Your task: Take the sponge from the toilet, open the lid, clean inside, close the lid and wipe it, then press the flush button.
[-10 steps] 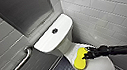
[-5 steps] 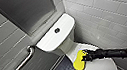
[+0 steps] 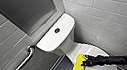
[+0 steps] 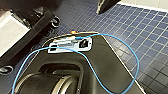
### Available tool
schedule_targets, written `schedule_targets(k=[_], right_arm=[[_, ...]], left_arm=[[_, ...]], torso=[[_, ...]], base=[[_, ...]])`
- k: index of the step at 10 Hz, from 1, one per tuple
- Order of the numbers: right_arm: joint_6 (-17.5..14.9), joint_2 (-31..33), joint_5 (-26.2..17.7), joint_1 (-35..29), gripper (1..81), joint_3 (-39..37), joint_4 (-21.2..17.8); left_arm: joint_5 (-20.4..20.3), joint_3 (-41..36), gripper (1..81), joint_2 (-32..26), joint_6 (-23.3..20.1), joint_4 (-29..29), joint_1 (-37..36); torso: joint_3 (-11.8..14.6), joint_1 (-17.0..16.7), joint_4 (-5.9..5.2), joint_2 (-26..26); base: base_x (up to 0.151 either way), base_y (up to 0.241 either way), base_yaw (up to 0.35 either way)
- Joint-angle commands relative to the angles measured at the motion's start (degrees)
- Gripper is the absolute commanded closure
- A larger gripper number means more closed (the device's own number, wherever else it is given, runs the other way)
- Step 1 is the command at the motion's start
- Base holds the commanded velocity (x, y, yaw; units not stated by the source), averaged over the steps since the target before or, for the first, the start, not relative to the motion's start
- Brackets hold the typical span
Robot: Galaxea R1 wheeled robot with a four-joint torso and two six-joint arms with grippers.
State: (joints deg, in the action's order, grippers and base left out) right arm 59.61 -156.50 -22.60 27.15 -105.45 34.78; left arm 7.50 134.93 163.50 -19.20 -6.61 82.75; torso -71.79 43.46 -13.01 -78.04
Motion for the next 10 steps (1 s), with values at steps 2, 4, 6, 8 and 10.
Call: schedule_targets(k=[2,4,6,8,10], right_arm=[[0.15,8.64,-2.98,-0.47,81.1,10.8,3.01],[0.15,13.65,-2.89,0.59,81.1,14.67,3.19],[0.15,18.64,-2.89,1.03,81.1,18.79,3.19],[0.15,22.94,-2.01,3.05,81.1,21.15,3.19],[0.15,28.39,-1.4,5.24,81.1,24.85,3.28]], left_arm=[[6.13,-0.27,1.0,-1.07,0.04,0.19,2.46],[6.04,-0.27,1.0,-0.89,0.04,0.19,2.46],[6.04,-0.27,1.0,-0.89,0.04,0.19,2.64],[5.95,-0.27,1.0,-0.89,-0.05,0.28,2.64],[6.03,-0.27,1.0,-0.8,-0.05,1.24,2.64]], torso=[[0.0,0.0,0.0,0.0],[0.0,0.0,0.0,0.0],[0.0,0.0,0.0,0.0],[0.0,0.0,0.0,0.0],[0.0,0.0,0.0,0.0]], base=[[0.0,0.0,0.0],[0.0,0.0,0.0],[0.0,0.0,0.0],[0.0,0.0,0.0],[0.0,0.0,0.0]])
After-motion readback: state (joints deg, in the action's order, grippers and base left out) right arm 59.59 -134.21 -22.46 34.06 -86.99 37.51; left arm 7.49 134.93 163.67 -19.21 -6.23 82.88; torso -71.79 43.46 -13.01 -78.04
